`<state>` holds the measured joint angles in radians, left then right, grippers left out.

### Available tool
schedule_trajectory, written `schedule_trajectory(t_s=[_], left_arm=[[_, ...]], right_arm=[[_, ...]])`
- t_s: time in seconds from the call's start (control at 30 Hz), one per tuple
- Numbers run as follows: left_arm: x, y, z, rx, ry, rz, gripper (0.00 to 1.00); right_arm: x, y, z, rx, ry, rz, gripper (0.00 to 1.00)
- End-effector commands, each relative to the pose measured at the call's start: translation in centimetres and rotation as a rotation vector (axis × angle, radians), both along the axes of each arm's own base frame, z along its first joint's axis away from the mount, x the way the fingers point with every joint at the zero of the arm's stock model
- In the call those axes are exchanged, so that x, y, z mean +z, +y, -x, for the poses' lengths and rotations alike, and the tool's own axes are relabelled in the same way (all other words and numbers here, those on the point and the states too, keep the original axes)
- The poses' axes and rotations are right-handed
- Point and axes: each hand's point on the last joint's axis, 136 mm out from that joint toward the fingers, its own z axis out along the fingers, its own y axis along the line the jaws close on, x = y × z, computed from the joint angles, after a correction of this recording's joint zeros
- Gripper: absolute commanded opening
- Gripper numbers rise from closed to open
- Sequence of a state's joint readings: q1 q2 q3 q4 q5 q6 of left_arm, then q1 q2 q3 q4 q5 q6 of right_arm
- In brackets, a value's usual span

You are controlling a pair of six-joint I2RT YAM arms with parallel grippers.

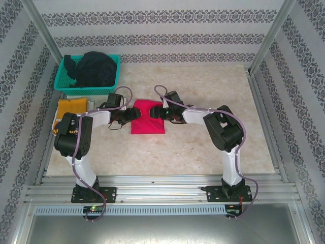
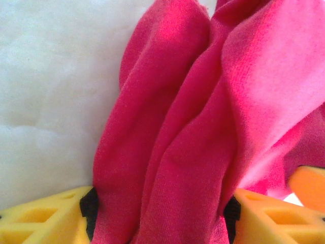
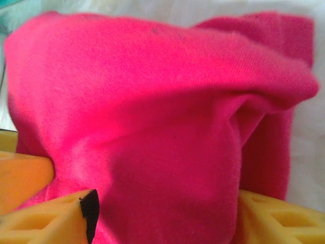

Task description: Fold and stack the t-shirts

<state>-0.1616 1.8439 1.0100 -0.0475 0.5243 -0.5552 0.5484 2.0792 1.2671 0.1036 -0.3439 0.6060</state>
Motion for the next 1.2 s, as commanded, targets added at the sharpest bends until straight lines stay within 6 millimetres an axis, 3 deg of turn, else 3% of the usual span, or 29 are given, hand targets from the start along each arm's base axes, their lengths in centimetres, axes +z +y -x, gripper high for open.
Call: schedule_trajectory(t_s=[0.0,0.4,0.5,0.77,0.93,1.17], left_arm=[[-0.3,-1.7,-0.3,-0.038,-0.015,0.075,0.63],[0.4,-3.6,-1.5,-0.024,-0.039,0.234,0.51],[0.2,-3.8,-1.6,-0.021,-0.037,0.247,0.44],[-0.1,-3.3,-1.3,-0.027,-0.037,0.209,0.00],[0.1,-2.0,-0.9,-0.038,-0.058,0.128,0.00],[1.9,1.1,0.0,-0.123,-0.151,-0.081,0.00]], right_arm=[[-1.1,1.0,0.5,0.017,0.046,-0.043,0.67],[-0.3,4.1,1.0,0.071,0.079,-0.180,0.62],[-0.3,4.3,1.2,0.078,0.085,-0.191,0.61],[0.4,3.6,0.8,0.077,0.060,-0.185,0.62],[2.7,1.8,0.2,0.062,-0.030,-0.169,0.68],[5.9,-0.4,0.3,0.116,-0.235,-0.142,0.77]])
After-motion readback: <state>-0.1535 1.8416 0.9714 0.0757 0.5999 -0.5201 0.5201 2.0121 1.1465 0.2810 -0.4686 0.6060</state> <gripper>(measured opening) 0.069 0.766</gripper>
